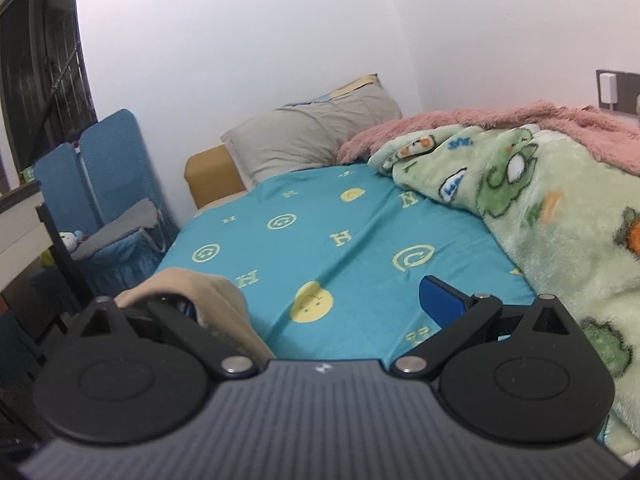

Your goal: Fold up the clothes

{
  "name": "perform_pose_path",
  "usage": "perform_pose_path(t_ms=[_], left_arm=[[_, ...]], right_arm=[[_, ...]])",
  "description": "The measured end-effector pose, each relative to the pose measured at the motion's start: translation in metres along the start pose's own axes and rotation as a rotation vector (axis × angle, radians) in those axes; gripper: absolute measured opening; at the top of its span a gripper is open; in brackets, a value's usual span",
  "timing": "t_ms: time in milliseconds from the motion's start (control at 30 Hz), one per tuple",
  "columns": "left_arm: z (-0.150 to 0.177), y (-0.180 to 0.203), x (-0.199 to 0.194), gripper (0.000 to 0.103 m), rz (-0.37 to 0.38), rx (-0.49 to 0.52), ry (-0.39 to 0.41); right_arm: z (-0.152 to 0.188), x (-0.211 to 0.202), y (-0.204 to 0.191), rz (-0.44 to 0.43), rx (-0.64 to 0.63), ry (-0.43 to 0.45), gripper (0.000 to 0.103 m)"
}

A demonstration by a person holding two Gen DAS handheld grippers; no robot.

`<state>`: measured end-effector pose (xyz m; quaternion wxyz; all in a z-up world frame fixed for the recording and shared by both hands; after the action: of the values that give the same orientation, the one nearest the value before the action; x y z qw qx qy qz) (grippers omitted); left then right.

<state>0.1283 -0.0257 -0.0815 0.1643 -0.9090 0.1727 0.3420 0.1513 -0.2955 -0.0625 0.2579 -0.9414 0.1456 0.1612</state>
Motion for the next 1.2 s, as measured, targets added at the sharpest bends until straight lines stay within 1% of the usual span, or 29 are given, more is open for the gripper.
perform_pose_path(t_ms=[100,167,200,267,367,400,500,600,733,800,933,967,1133,1200], left_arm=[[0.014,0.005,0.013,0.048,-0.053,0.040,-0.066],[0.023,0.008,0.021,0.049,-0.088,0.066,-0.110],[0.027,0.009,0.026,0.050,-0.106,0.080,-0.132],[0.025,0.006,0.017,0.051,-0.172,0.070,-0.099],[0.010,-0.021,-0.005,0.051,-0.263,-0.068,0.031],[0.003,-0.033,-0.016,0.051,-0.285,-0.098,0.083],[-0.021,-0.065,-0.055,0.053,-0.337,-0.183,0.221],[-0.052,-0.090,-0.102,0.053,-0.357,-0.238,0.345],[-0.108,-0.111,-0.182,0.053,-0.375,-0.254,0.500],[-0.138,-0.116,-0.230,0.052,-0.390,-0.241,0.577],[-0.184,-0.123,-0.326,0.053,-0.378,-0.223,0.715],[-0.192,-0.122,-0.350,0.053,-0.388,-0.206,0.739],[-0.219,-0.111,-0.452,0.053,-0.363,-0.207,0.813],[-0.230,-0.107,-0.492,0.052,-0.353,-0.208,0.842]], right_arm=[[0.007,0.007,0.004,0.050,-0.052,0.016,0.103],[0.013,0.008,0.007,0.095,-0.084,0.051,0.103],[0.015,0.006,0.008,0.104,-0.091,0.075,0.103],[0.015,0.000,0.007,0.112,-0.093,0.097,0.103],[0.010,-0.010,0.003,0.118,-0.087,0.112,0.103],[0.008,-0.014,0.000,0.119,-0.092,0.116,0.103],[-0.009,-0.041,-0.022,0.074,-0.149,0.151,0.103],[-0.033,-0.077,-0.049,0.024,-0.189,0.208,0.103],[-0.093,-0.142,-0.080,-0.043,-0.154,0.284,0.103],[-0.122,-0.175,-0.095,-0.077,-0.136,0.322,0.103],[-0.182,-0.242,-0.126,-0.145,-0.101,0.398,0.103],[-0.196,-0.260,-0.132,-0.162,-0.094,0.419,0.103],[-0.241,-0.366,-0.144,-0.221,-0.108,0.541,0.103],[-0.256,-0.401,-0.144,-0.238,-0.095,0.555,0.103]])
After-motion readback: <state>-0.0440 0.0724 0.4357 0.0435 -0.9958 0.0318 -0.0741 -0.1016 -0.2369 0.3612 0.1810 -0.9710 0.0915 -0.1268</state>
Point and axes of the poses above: each gripper's, at about its wrist camera, not at the fingertips, and x roughly the way its jaws point, y to its right, z to its underside, the point moved 4 cm from there along x, roughly the way its jaws point, and after that the axes turned 15 degrees about x, right-handed, at the moved point
